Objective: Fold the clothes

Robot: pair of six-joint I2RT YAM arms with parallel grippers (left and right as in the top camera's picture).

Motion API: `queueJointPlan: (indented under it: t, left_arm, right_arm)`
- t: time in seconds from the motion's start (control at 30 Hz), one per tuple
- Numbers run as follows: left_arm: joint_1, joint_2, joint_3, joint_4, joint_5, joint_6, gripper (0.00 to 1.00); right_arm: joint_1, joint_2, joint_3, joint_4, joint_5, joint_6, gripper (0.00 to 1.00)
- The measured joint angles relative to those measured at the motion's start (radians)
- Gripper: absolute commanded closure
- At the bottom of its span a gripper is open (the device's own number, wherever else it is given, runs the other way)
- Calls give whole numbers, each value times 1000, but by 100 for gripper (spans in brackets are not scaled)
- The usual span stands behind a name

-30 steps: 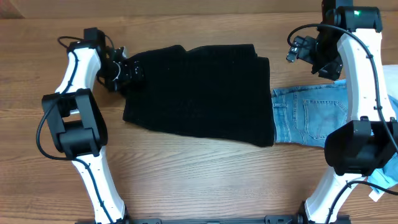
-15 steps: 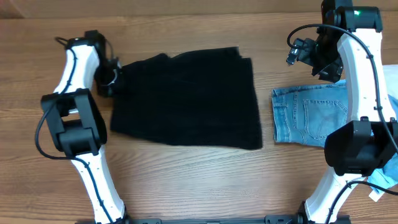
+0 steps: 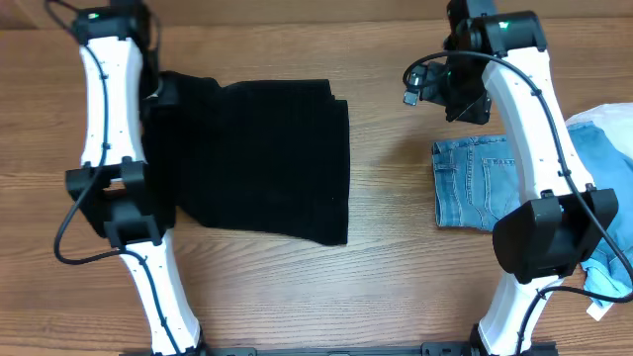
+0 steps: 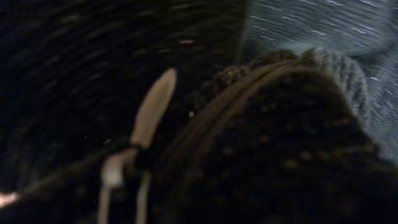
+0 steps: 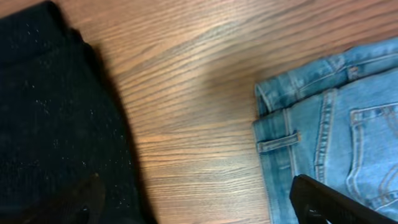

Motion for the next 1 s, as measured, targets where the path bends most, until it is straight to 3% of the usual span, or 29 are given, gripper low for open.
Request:
queueJointPlan:
  t: [0.23, 0.5, 0.63, 0.77, 1.0]
  left_arm:
    - [-271, 0, 12, -57, -32, -7, 94]
    - [-444, 0, 74, -61, -47, -98, 90]
    - [-488, 0, 74, -60, -43, -175, 88]
    - [-504, 0, 74, -60, -26, -237, 96]
    - [-512, 0, 75, -60, -5, -275, 96]
  right_arm:
    - [0, -6, -260, 194, -5, 29, 0]
    - [0, -10, -505, 393, -69, 53, 0]
    - [0, -10, -530, 414, -95, 55, 0]
    - [0, -10, -557, 460, -146, 55, 0]
    - [0, -10, -643, 537, -181, 55, 2]
